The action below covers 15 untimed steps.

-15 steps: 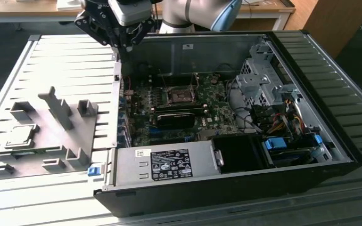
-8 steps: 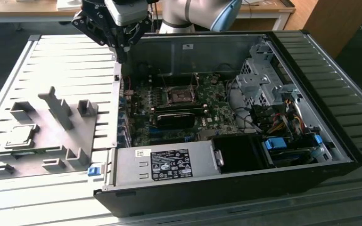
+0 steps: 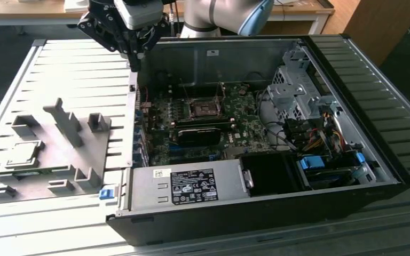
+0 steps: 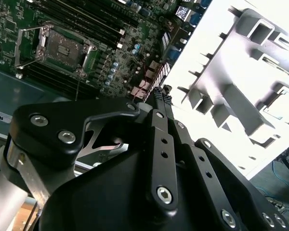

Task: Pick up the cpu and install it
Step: 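Reach for the cpu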

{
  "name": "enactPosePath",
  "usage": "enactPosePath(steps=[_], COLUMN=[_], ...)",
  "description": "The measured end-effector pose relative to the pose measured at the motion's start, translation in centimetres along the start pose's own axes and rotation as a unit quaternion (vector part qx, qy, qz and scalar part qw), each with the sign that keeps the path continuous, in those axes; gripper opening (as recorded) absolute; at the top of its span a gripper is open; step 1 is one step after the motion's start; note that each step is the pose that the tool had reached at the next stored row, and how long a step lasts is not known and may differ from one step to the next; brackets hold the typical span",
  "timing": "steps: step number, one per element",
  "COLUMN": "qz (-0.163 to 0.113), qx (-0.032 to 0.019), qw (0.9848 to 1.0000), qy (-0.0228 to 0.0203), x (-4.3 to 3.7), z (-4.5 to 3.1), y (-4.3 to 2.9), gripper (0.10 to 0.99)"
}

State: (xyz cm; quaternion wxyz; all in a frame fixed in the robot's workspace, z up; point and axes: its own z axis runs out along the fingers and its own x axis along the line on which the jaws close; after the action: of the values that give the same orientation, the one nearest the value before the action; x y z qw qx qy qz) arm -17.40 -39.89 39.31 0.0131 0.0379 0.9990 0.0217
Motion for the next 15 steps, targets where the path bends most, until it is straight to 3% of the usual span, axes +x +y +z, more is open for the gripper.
enactPosePath(steps=[15], qz=[0.000], qx=[0.0000], qw=[1.0000], qy=[0.0000], x=[0.84], z=[-0.02], y=[-0.06], gripper=[0.106])
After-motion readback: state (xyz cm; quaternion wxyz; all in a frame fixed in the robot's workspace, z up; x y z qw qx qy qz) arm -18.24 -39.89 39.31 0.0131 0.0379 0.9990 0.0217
